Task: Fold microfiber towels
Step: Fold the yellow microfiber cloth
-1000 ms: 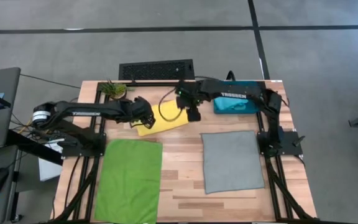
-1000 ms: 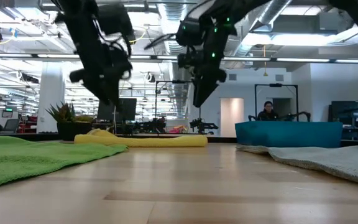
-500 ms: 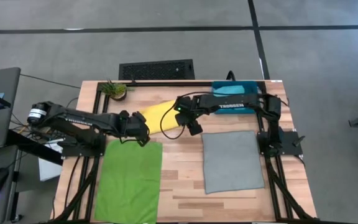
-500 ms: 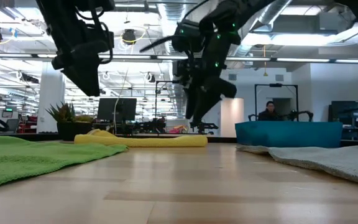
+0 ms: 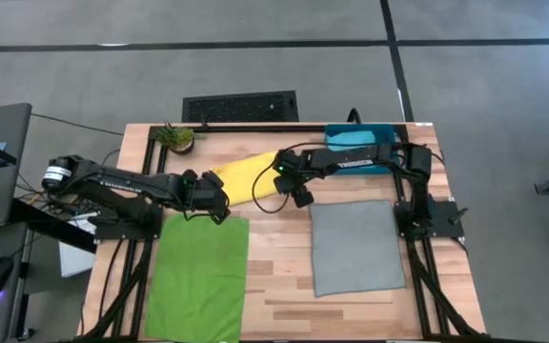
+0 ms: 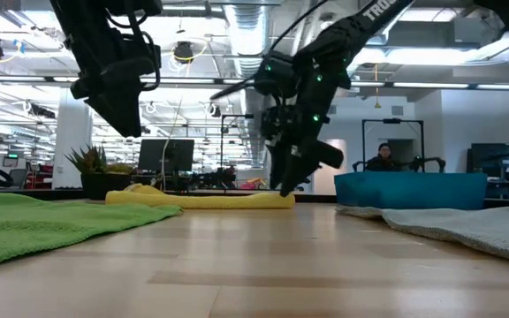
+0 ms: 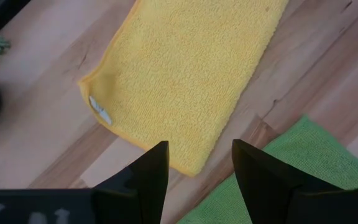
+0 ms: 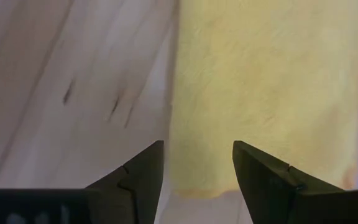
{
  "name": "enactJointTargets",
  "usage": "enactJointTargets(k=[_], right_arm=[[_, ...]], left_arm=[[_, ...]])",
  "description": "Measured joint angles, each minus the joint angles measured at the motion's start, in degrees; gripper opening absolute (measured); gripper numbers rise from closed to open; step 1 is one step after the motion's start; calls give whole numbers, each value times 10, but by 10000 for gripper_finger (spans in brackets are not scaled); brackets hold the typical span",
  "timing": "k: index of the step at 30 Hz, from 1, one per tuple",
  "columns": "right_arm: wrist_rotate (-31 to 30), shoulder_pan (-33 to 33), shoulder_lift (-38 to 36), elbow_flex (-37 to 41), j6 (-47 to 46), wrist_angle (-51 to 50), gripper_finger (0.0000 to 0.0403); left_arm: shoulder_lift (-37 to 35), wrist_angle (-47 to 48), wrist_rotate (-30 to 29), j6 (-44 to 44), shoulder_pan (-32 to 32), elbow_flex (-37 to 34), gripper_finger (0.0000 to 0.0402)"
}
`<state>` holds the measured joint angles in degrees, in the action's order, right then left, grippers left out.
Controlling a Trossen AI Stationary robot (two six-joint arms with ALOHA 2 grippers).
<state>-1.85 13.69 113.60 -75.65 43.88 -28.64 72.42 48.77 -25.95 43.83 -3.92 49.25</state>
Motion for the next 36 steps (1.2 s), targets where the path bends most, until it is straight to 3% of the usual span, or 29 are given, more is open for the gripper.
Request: enactJointTargets(k=[13,25,30,36], right_arm=[[-3,4,1,40,-19,57,214],[-53,1,29,37,-20,70,205],[-57,-7,30,37,-29,64,147],[-57,-16,33,22,-34,22,23]], left_arm=[[0,-2,-4,0,0,0,169],[0,-5,-3,4,0,0,169],[0,-5,-2,4,0,0,169],[0,-4,-1,1,0,0,169]])
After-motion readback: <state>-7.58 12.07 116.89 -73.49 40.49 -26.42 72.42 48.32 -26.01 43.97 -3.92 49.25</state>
